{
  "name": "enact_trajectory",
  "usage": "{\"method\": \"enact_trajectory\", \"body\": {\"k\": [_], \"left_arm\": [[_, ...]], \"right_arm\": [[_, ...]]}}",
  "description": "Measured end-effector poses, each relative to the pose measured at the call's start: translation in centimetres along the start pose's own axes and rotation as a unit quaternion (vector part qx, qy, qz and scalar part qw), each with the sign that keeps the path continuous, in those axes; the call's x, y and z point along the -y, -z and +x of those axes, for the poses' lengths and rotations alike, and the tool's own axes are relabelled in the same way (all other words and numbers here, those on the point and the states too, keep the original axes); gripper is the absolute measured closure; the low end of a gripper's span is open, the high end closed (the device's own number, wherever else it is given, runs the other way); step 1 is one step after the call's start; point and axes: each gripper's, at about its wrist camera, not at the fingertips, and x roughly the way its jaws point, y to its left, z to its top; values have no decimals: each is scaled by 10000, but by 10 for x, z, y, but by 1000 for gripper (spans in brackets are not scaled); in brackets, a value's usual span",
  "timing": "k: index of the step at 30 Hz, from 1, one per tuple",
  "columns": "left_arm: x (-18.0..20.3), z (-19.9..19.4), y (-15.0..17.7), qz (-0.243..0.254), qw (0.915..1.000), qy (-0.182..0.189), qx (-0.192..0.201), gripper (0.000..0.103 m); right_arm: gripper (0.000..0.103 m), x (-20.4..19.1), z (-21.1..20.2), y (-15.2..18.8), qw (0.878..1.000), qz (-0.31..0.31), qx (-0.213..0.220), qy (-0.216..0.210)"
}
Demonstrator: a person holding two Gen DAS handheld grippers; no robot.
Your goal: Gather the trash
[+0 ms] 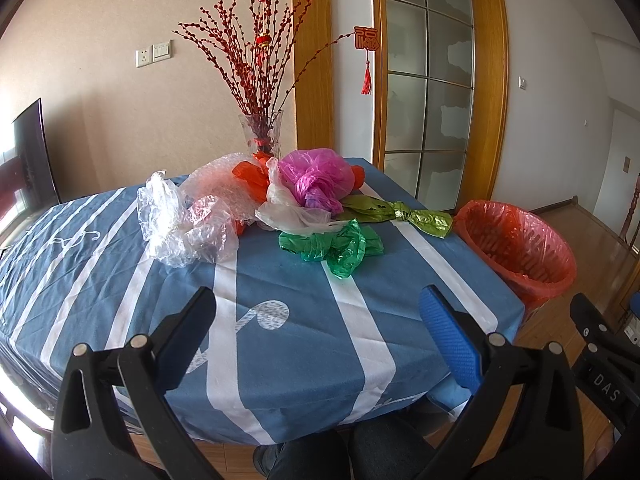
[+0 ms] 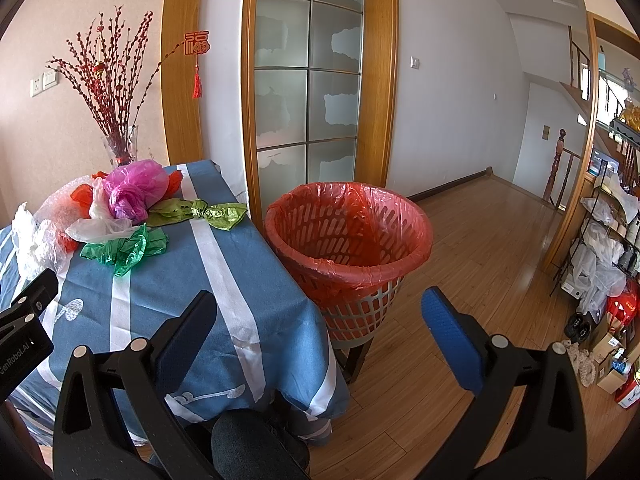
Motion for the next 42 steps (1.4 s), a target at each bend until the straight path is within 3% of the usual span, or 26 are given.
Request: {"method": "enact_trajectory", "body": {"k": [28, 37, 42], "left_arm": [[4, 6, 5, -68, 9999, -28, -112, 4], [-28, 24, 6, -356, 9982, -343, -342, 4], [-73, 43, 2, -649, 9933, -829, -480, 4]], "right_arm": [[2, 0, 2, -1, 10000, -3, -67, -30], [2, -27, 22, -10, 9982, -177, -216, -523], [2, -58, 46, -23, 9935, -233, -429, -1031]]}}
